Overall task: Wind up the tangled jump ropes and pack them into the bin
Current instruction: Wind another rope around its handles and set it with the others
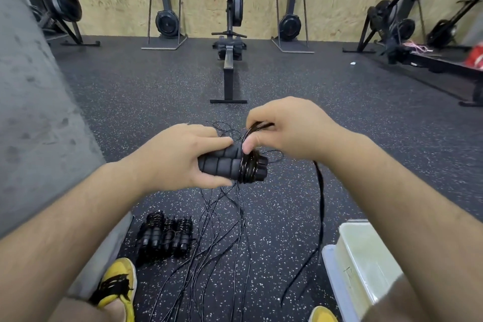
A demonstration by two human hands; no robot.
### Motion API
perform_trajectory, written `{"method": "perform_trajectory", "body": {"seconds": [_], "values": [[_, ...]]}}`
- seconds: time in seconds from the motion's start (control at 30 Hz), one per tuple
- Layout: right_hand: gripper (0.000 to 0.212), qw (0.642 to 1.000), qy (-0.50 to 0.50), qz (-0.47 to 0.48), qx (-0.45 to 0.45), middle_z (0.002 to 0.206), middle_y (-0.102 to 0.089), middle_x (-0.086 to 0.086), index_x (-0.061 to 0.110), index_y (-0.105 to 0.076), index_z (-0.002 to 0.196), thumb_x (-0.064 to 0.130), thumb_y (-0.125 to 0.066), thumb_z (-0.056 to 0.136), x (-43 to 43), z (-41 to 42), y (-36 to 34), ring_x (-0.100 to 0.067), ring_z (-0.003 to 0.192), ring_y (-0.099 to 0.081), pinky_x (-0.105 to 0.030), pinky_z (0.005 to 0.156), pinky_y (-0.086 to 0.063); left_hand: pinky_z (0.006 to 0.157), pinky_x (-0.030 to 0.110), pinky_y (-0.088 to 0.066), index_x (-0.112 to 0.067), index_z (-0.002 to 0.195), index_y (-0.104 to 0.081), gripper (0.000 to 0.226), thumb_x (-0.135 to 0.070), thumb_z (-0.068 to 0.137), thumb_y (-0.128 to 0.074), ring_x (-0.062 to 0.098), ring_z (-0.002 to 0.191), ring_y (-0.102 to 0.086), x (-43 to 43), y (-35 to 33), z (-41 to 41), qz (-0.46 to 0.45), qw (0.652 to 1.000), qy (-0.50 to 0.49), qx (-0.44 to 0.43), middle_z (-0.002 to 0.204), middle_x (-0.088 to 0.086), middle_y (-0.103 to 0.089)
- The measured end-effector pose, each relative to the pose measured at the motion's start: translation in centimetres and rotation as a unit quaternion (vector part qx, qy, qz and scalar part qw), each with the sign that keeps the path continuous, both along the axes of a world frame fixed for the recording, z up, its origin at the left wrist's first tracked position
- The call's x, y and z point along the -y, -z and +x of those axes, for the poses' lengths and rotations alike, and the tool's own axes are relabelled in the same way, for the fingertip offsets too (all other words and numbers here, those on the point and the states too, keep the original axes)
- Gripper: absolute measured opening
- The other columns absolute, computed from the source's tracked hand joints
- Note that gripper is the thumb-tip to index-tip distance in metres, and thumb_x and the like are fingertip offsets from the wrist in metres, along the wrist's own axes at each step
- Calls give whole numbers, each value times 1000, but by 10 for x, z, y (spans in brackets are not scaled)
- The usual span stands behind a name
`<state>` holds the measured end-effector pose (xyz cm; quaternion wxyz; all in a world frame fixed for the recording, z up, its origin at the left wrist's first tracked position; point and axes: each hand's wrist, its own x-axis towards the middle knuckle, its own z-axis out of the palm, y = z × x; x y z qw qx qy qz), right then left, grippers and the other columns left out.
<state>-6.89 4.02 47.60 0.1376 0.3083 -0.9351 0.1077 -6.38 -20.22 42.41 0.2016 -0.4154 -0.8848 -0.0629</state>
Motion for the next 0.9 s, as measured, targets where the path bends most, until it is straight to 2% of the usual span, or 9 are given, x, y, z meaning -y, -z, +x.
{"method": "perform_trajectory", "body": {"seconds": [0.1,0.27,0.4,0.47,0.57,0.63,0.7,0.77,0.9], "values": [[26,989,-34,-103,99,70,-62,8,32,-67,81,57,-65,81,-9,-6,7,-4,64,-48,-28,63,-43,67,34,-46,-21,108,-66,53,-67,81,-67,14,75,-52,-5,-8,14,59,998,26,18,81,-9,-51],[28,956,-93,-213,182,64,-54,13,23,-63,77,36,-54,100,-3,-9,21,1,60,-46,-20,63,-39,72,37,-49,-20,115,-69,55,-62,81,-72,13,79,-56,-6,-20,29,106,993,36,46,84,-8,-57],[36,845,-138,-410,314,65,-54,12,12,-56,81,42,-46,97,16,-2,29,-2,58,-49,-18,57,-43,75,38,-49,-27,111,-67,48,-61,78,-75,14,82,-57,-12,-21,38,174,982,13,73,84,-9,-56],[35,803,-82,-469,359,62,-51,9,15,-50,80,41,-43,102,29,4,31,-3,52,-47,-18,50,-42,76,38,-49,-27,108,-67,45,-60,78,-75,17,83,-57,-11,-22,36,215,972,-9,90,83,-7,-57],[26,839,26,-414,352,60,-45,2,17,-52,85,20,-39,107,45,10,41,-11,51,-37,-22,49,-30,74,31,-46,-27,110,-68,45,-58,78,-73,18,82,-58,-8,-23,35,264,958,-22,112,83,-6,-58],[21,800,17,-448,399,57,-37,4,15,-51,88,9,-35,100,53,11,46,-9,49,-28,-20,45,-23,74,32,-46,-28,107,-68,43,-60,78,-71,18,82,-57,-8,-23,35,283,953,-35,103,82,-5,-60],[28,775,9,-468,424,53,-30,8,18,-46,79,22,-33,103,58,14,47,-9,46,-22,-21,43,-19,74,37,-47,-28,102,-68,42,-61,78,-70,17,79,-57,-6,-24,32,325,939,-68,90,81,-3,-62],[43,783,1,-455,424,51,-30,11,20,-44,73,42,-31,107,62,21,49,-9,45,-23,-22,42,-20,71,39,-46,-27,98,-67,40,-62,78,-70,14,74,-55,3,-26,24,363,921,-120,73,78,-3,-61],[43,858,7,-400,323,48,-38,13,21,-47,72,42,-33,107,74,33,56,-5,44,-33,-25,51,-30,74,41,-50,-33,97,-62,49,-76,73,-60,11,79,-54,25,-22,7,282,937,-204,34,77,-7,-56]]}}
